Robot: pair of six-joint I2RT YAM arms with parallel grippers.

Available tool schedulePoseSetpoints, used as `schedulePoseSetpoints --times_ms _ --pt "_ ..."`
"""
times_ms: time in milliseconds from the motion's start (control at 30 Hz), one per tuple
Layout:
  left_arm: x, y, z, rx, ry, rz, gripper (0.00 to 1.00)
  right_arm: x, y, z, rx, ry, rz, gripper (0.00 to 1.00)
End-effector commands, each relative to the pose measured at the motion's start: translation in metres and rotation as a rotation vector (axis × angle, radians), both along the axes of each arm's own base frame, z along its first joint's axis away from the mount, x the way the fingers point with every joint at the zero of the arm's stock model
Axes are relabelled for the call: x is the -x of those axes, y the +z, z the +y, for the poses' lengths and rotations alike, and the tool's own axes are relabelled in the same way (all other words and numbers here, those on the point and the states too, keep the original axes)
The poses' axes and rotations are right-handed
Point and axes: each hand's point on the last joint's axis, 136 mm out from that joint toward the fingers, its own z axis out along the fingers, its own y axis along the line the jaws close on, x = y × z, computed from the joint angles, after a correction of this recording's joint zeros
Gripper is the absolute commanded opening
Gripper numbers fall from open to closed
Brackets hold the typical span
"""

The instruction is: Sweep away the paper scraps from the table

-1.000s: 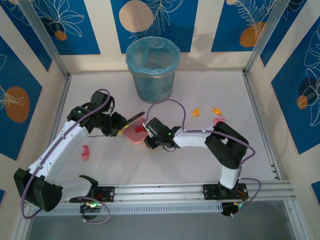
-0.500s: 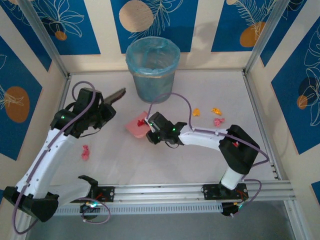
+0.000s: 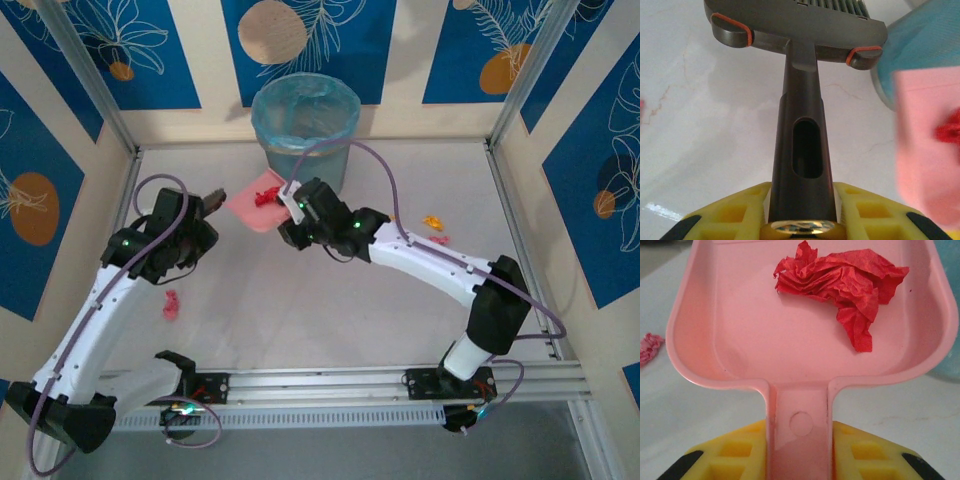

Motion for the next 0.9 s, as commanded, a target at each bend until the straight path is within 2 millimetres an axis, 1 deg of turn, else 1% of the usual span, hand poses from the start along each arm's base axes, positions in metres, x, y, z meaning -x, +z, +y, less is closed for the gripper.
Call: schedulePoseSetpoints --times_ms 0,67,167,333,467,633,700,867 --pt "0.000 0.006 0.003 0.041 0.043 -0.038 0.00 -0.002 0.042 -0.005 -0.026 0.025 -0.031 0.00" --pt "0.000 0.003 0.003 0.043 0.044 -0.034 0.00 -0.008 0.062 -0.007 -0.058 0.024 -0.042 0.00" --pt "0.000 0.000 0.000 0.057 0.038 -0.031 0.00 -0.016 0.087 -0.008 -0.093 0.023 -0.048 0.00" --pt "-0.001 -0.008 -0.008 0.097 0.027 -0.015 0.00 -0.033 0.114 -0.013 -0.146 0.006 -0.033 0.00" --pt "-0.003 -0.014 -0.016 0.138 0.013 -0.003 0.00 -0.053 0.127 -0.022 -0.211 -0.030 0.055 0.00" --pt "-0.002 -0.018 -0.021 0.155 -0.002 0.011 0.00 -0.075 0.140 -0.030 -0.285 -0.047 0.153 0.00" --pt "-0.001 -0.020 -0.023 0.161 -0.012 0.017 0.00 -0.081 0.146 -0.033 -0.340 -0.053 0.200 0.00" --pt "0.002 -0.023 -0.027 0.183 -0.027 0.034 0.00 -0.096 0.163 -0.042 -0.548 -0.052 0.366 0.00"
